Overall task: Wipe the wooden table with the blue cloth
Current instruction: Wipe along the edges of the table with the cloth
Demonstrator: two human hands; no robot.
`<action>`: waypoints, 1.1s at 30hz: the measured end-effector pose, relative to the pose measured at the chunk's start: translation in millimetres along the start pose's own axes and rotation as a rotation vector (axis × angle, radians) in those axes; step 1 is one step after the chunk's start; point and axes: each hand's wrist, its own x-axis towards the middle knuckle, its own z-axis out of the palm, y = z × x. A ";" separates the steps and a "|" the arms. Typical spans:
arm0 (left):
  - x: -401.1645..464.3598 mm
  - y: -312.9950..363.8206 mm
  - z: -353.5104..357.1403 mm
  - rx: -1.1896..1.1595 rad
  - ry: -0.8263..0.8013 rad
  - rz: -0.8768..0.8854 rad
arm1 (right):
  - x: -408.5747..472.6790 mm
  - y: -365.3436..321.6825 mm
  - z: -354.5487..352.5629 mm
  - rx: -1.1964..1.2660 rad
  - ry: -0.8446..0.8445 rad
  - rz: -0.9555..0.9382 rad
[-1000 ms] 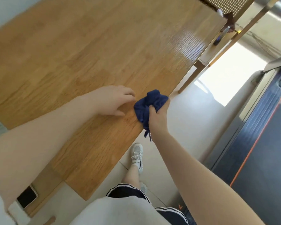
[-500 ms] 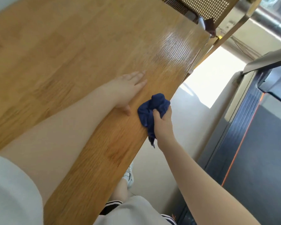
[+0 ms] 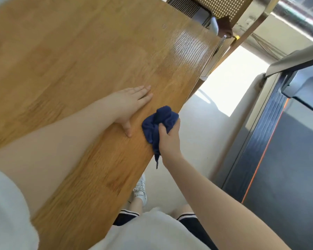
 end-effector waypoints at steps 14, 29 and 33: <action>30.1 14.7 -49.3 -0.240 -0.012 -0.214 | 117.9 -44.0 -44.9 0.140 0.012 0.142; 113.8 27.1 -102.7 -0.364 0.131 -0.529 | 184.0 -97.7 -76.2 0.097 -0.123 0.473; 123.2 22.8 -109.4 -0.310 0.014 -0.486 | 225.4 -131.0 -100.4 -0.055 -0.063 0.227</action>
